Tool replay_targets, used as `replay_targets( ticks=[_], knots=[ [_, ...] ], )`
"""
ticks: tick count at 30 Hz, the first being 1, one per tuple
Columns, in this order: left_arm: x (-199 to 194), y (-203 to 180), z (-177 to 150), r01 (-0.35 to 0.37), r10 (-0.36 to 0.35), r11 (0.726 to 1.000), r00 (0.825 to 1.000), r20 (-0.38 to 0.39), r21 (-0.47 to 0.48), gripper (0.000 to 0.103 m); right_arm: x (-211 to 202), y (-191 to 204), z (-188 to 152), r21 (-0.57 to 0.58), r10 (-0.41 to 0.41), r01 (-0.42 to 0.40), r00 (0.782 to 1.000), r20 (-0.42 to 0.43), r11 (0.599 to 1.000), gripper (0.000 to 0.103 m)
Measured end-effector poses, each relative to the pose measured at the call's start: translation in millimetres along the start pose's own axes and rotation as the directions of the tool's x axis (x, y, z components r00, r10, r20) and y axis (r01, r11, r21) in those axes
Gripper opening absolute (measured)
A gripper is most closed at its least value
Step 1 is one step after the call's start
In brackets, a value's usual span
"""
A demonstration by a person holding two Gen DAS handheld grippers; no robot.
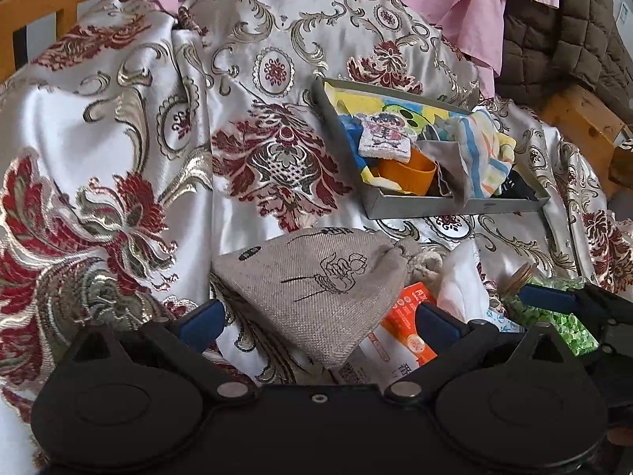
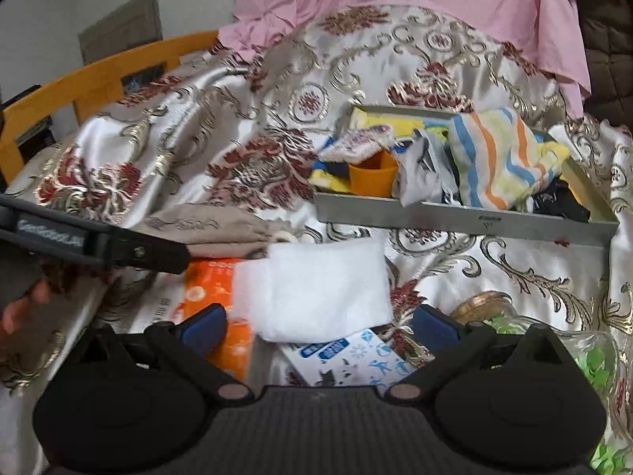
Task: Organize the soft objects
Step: 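Grasp the grey burlap pouch with the left gripper while the right gripper grasps the white cloth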
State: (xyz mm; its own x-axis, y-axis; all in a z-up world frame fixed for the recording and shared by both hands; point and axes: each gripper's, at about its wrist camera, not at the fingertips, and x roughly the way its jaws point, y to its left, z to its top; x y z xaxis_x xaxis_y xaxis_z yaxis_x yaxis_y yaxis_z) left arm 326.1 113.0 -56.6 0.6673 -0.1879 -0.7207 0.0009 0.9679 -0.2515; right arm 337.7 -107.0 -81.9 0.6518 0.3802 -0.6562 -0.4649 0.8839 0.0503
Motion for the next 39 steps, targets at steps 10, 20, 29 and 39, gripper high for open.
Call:
replay_targets(
  ticks=[10, 20, 29, 39],
  knots=[
    [5.4, 11.3, 0.2, 0.038, -0.039, 0.998, 0.999, -0.015, -0.056, 0.094, 14.0, -4.3, 9.6, 0.016, 0.028, -0.028, 1.000, -0.007, 0.999, 0.097],
    [7.5, 12.8, -1.5, 0.061, -0.062, 0.996, 0.998, -0.017, -0.068, 0.086, 19.6, -6.5, 12.4, 0.058, 0.071, -0.071, 0.997, 0.004, 0.996, 0.086],
    [13.7, 13.9, -4.0, 0.109, -0.111, 0.991, 0.993, -0.026, -0.074, 0.076, 23.9, -8.9, 13.3, 0.096, 0.105, -0.105, 0.994, 0.004, 0.990, 0.078],
    [16.9, 18.1, -3.8, 0.166, -0.167, 0.982, 0.986, -0.012, -0.092, 0.064, 20.1, -14.6, 13.4, 0.116, 0.124, -0.124, 0.992, 0.010, 0.986, 0.060]
  ],
)
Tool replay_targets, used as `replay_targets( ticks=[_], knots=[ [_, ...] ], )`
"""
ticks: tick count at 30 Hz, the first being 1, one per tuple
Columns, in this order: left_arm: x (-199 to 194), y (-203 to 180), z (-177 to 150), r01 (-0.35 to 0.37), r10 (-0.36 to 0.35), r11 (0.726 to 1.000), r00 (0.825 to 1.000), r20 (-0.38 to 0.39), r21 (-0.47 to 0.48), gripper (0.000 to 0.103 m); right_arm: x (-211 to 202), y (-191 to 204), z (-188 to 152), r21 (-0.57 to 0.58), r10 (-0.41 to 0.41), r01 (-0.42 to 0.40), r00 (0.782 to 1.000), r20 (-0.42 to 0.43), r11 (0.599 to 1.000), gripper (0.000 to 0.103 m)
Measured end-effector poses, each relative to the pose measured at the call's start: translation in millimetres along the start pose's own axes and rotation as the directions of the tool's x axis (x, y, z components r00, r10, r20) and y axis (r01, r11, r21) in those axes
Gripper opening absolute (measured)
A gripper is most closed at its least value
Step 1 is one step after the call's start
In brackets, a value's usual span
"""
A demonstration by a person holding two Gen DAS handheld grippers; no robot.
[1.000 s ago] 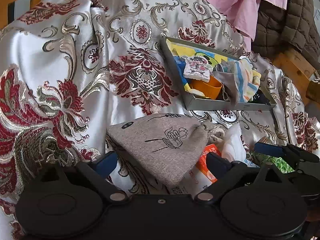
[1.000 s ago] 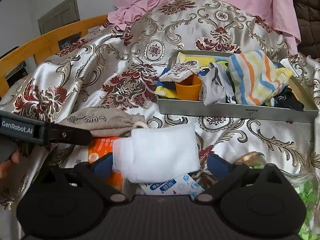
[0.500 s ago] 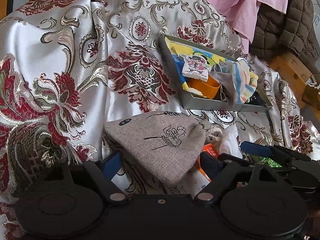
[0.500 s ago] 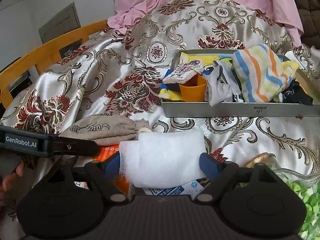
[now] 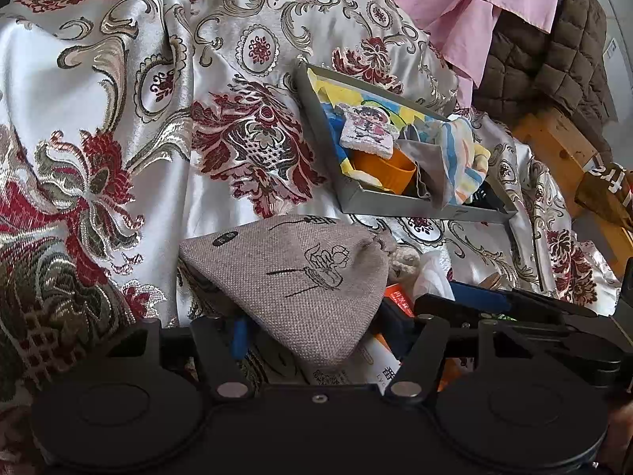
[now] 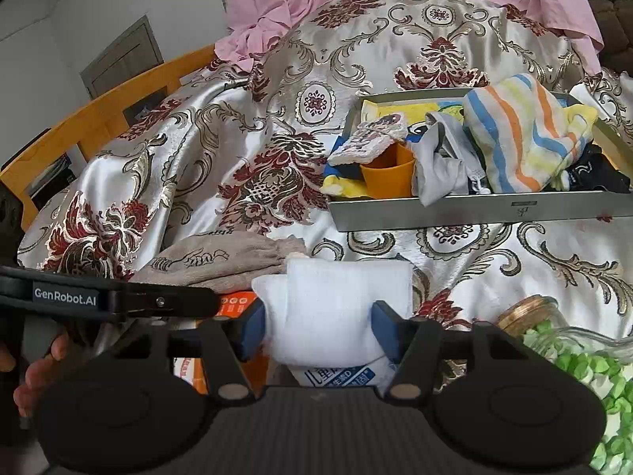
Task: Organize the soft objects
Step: 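Grasp the grey burlap pouch with the left gripper while the right gripper grasps the white cloth, then lift the burlap pouch and white cloth and carry them over the parrot tray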
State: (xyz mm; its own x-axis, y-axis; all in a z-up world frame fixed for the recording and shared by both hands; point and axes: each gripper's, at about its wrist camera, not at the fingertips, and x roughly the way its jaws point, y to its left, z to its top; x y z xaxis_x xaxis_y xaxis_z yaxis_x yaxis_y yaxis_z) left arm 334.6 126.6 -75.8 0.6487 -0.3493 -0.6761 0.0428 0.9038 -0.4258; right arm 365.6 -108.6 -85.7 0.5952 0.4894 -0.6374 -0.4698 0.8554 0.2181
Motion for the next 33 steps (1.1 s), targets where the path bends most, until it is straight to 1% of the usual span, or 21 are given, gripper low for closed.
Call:
replay_targets(
  ticks=[2, 5, 13, 14, 16, 18, 20, 22, 25, 28, 30, 31, 33],
  knots=[
    [-1.9, 1.3, 0.1, 0.002, -0.002, 1.000, 1.000, 0.002, 0.000, 0.063, 0.1, -0.7, 0.2, 0.004, -0.009, 0.009, 1.000, 0.003, 1.000, 0.059],
    [-1.9, 3.8, 0.7, 0.007, -0.007, 1.000, 1.000, 0.005, -0.010, 0.062, 2.3, -0.1, -0.1, -0.019, -0.053, 0.053, 0.999, -0.011, 0.998, 0.048],
    [-1.4, 4.0, 0.6, 0.029, -0.029, 1.000, 0.999, 0.023, 0.000, 0.059, 9.7, 1.3, -4.6, -0.024, -0.083, 0.083, 0.996, -0.022, 0.996, 0.045],
    [-2.5, 3.2, 0.4, 0.030, -0.030, 1.000, 0.999, 0.030, 0.004, 0.059, 9.8, 1.4, -4.9, -0.025, -0.084, 0.083, 0.996, -0.022, 0.996, 0.045],
    [-6.3, 3.0, 1.1, 0.050, -0.050, 0.999, 0.998, 0.049, 0.003, 0.064, 9.7, 1.4, -5.3, -0.027, -0.085, 0.085, 0.996, -0.019, 0.996, 0.045],
    [-10.0, 5.4, 3.0, 0.079, -0.078, 0.997, 0.995, 0.067, -0.021, 0.070, 9.9, 1.3, -5.6, -0.026, -0.085, 0.084, 0.996, -0.018, 0.996, 0.045],
    [-9.4, 9.4, 4.6, 0.088, -0.084, 0.995, 0.994, 0.074, -0.050, 0.070, 10.4, 1.1, -5.8, -0.022, -0.085, 0.084, 0.996, -0.018, 0.996, 0.045],
    [-5.9, 12.5, 4.5, 0.078, -0.073, 0.994, 0.995, 0.066, -0.076, 0.070, 10.4, 2.0, -5.7, -0.026, -0.088, 0.088, 0.996, -0.016, 0.996, 0.045],
    [-4.6, 17.3, 4.9, 0.083, -0.076, 0.991, 0.995, 0.072, -0.109, 0.069, 9.7, 3.6, -5.8, -0.037, -0.094, 0.094, 0.995, -0.011, 0.995, 0.041],
    [-4.8, 22.1, 6.3, 0.098, -0.087, 0.984, 0.993, 0.083, -0.148, 0.064, 8.6, 3.4, -5.6, -0.034, -0.098, 0.098, 0.995, -0.007, 0.995, 0.037],
    [-4.0, 23.8, 6.4, 0.093, -0.080, 0.983, 0.993, 0.087, -0.156, 0.052, 7.8, 3.2, -5.4, -0.031, -0.104, 0.104, 0.995, -0.002, 0.994, 0.029],
    [-3.7, 24.0, 6.3, 0.088, -0.075, 0.984, 0.993, 0.089, -0.156, 0.049, 6.9, 3.0, -5.2, -0.031, -0.108, 0.108, 0.994, -0.001, 0.994, 0.027],
    [-3.4, 24.3, 6.1, 0.085, -0.070, 0.985, 0.993, 0.098, -0.152, 0.036, 5.4, 2.3, -4.0, -0.026, -0.110, 0.111, 0.994, 0.002, 0.994, 0.022]
  ],
)
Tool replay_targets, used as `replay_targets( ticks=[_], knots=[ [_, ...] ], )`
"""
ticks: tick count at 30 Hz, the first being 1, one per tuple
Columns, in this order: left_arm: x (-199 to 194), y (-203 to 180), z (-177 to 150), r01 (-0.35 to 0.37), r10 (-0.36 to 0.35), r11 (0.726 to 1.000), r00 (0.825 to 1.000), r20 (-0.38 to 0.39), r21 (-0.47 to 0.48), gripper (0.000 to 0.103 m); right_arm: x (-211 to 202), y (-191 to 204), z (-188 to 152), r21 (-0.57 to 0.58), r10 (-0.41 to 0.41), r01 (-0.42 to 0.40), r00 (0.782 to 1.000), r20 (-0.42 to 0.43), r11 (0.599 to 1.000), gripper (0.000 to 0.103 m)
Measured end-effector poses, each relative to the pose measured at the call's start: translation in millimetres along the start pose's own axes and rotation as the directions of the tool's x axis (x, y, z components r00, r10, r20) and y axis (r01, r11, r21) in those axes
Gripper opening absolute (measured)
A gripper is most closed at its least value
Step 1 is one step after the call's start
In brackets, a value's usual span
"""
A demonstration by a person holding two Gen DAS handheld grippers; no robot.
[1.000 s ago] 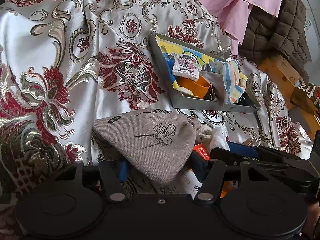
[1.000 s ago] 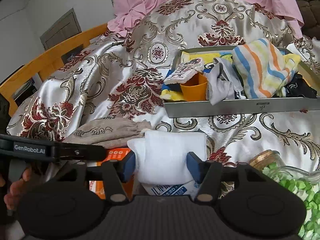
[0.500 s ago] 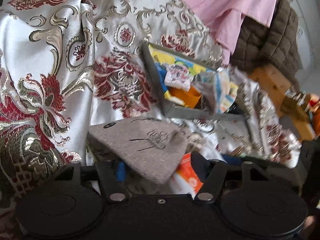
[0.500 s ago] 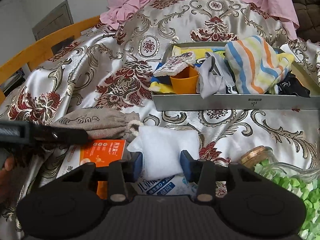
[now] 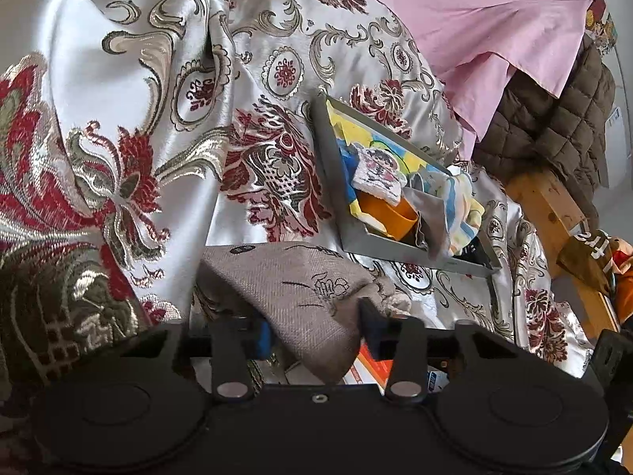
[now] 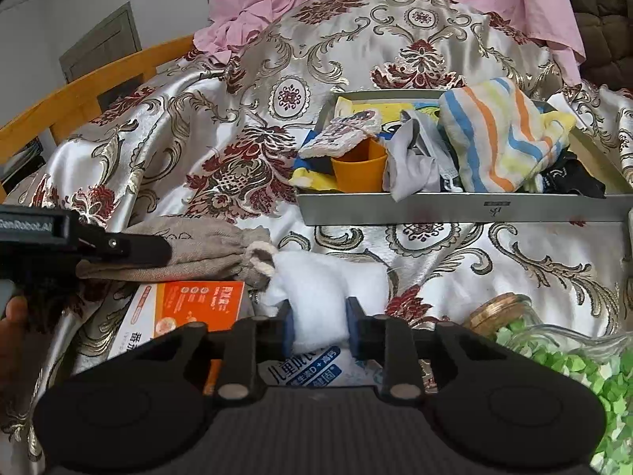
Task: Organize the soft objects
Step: 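Lift the burlap pouch and white cloth and carry them over the parrot tray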
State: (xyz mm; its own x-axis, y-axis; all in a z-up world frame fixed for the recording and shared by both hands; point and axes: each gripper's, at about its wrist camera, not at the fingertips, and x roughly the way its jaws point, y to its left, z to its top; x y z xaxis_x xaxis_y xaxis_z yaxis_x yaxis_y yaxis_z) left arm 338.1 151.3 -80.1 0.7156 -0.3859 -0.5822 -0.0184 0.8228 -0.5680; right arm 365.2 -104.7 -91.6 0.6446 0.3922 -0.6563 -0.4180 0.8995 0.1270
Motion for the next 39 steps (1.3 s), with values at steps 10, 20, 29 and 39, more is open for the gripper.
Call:
replay_targets(
  ticks=[10, 20, 29, 39],
  knots=[
    [-19.8, -28.8, -3.8, -0.027, 0.005, 0.985, 0.992, 0.125, 0.170, 0.016, -31.4, 2.7, 10.2, 0.008, 0.014, -0.015, 0.994, 0.106, 1.000, 0.014],
    [-51.2, -81.8, 10.5, -0.020, -0.059, 0.961, 0.960, 0.274, 0.277, 0.012, -67.8, -7.2, 33.8, 0.013, 0.006, -0.010, 0.966, 0.257, 1.000, 0.014],
    [-1.0, -139.6, 60.3, -0.001, -0.117, 0.910, 0.959, 0.260, 0.414, 0.008, -69.9, -69.4, 74.9, 0.135, -0.060, 0.008, 0.922, 0.382, 0.991, 0.014],
    [28.7, -151.0, 86.9, -0.024, -0.104, 0.905, 0.955, 0.276, 0.424, 0.006, -45.7, -114.5, 98.0, 0.237, -0.086, -0.017, 0.905, 0.416, 0.971, 0.014]
  ],
)
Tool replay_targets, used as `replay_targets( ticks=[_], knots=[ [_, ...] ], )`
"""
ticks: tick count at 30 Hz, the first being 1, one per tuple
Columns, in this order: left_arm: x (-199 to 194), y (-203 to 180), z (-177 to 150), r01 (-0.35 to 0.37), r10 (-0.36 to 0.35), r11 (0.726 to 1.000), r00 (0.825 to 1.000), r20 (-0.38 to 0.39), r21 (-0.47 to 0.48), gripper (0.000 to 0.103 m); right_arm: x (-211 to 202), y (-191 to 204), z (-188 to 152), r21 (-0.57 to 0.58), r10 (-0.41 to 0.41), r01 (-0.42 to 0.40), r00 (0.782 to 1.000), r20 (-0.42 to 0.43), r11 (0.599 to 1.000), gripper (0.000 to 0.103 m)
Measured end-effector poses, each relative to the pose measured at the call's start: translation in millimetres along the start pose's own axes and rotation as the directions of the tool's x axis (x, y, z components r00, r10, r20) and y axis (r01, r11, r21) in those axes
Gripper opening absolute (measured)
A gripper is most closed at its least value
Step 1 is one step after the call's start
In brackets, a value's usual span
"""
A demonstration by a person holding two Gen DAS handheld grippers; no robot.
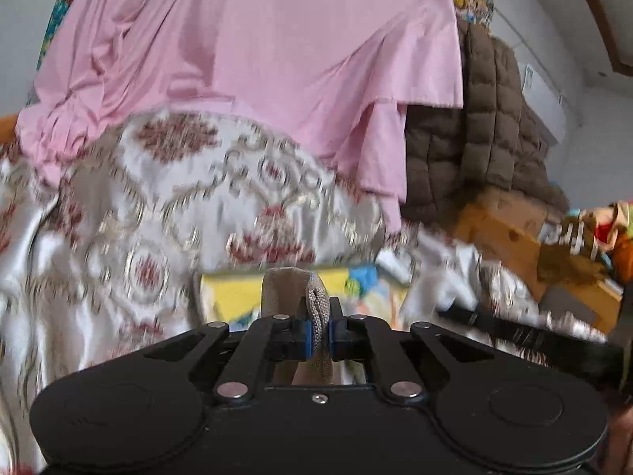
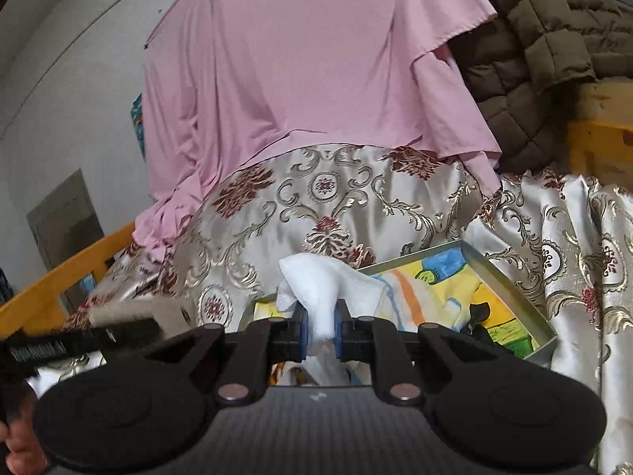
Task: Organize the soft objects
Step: 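Lift the burlap pouch and white cloth and carry them over the parrot tray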
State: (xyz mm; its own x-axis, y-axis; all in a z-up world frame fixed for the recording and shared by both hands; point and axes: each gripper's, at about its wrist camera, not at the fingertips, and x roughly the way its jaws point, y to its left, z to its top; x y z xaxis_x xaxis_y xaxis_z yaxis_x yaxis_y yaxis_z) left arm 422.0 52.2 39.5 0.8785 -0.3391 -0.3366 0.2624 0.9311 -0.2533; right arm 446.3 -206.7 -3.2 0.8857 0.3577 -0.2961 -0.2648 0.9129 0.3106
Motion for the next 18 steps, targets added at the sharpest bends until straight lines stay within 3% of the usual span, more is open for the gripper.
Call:
replay_targets(
  ticks=[6, 11, 18],
  knots=[
    [40.1, -21.2, 44.3, -0.001, -0.001, 1.000, 0.996, 0.089, 0.026, 0.006, 27.8, -26.5, 4.0, 0.100, -0.003, 0.000, 1.000, 0.024, 0.995, 0.014],
    [93.1, -36.1, 52.3, -0.006, 0.005, 1.000, 0.991, 0.132, 0.005, 0.007, 40.3, -48.9, 15.6, 0.165, -0.028, 0.015, 0.996, 0.082, 0.986, 0.014],
    [155.5, -49.3, 26.9, -0.003, 0.003, 1.000, 0.998, 0.056, 0.006, 0.007, 67.2, -75.3, 16.8, 0.223, -0.091, 0.086, 0.996, 0.010, 0.971, 0.014]
  ],
)
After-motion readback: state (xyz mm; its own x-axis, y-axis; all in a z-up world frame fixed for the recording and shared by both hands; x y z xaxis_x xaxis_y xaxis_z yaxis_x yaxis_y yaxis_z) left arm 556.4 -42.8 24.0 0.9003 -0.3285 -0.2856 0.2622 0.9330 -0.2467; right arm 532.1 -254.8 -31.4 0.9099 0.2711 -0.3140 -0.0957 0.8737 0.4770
